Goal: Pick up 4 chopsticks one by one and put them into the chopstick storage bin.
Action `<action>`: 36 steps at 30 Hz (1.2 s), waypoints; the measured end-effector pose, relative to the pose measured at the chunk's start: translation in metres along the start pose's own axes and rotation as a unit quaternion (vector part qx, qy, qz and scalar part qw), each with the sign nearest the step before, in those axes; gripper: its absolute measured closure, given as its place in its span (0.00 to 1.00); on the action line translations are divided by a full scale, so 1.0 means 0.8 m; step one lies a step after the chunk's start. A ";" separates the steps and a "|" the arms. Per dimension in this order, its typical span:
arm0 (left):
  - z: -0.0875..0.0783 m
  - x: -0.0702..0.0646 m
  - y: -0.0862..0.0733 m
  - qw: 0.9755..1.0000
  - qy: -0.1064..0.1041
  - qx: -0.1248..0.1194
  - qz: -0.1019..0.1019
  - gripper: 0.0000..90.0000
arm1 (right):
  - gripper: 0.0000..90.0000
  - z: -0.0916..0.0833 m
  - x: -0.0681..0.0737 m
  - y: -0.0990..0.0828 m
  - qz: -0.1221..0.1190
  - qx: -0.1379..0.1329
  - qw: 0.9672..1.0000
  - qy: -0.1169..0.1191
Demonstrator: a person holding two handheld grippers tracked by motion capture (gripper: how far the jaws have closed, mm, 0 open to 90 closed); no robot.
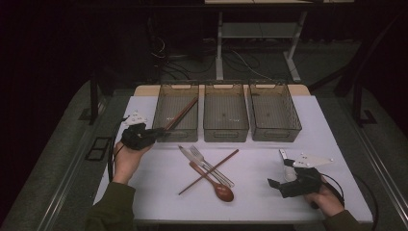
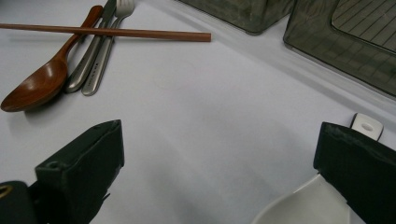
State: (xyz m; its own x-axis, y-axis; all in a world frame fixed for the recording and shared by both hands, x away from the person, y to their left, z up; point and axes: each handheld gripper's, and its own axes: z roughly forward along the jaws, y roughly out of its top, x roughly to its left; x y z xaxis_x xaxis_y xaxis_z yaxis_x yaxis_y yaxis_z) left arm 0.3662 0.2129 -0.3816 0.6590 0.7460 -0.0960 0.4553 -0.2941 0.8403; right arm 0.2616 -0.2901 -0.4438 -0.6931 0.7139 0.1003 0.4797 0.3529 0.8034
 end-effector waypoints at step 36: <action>0.096 0.054 0.042 0.999 0.040 0.017 -0.030 0.93 | 0.02 0.004 0.000 -0.002 0.007 0.007 1.000 -0.005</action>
State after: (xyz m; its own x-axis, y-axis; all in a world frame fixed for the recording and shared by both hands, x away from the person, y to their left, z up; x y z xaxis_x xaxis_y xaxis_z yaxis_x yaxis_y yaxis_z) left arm 0.4559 0.1895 -0.3985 0.5805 0.8079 -0.1012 0.5133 -0.2667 0.8157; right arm 0.2626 -0.2891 -0.4469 -0.6814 0.7243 0.1054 0.4970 0.3521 0.7931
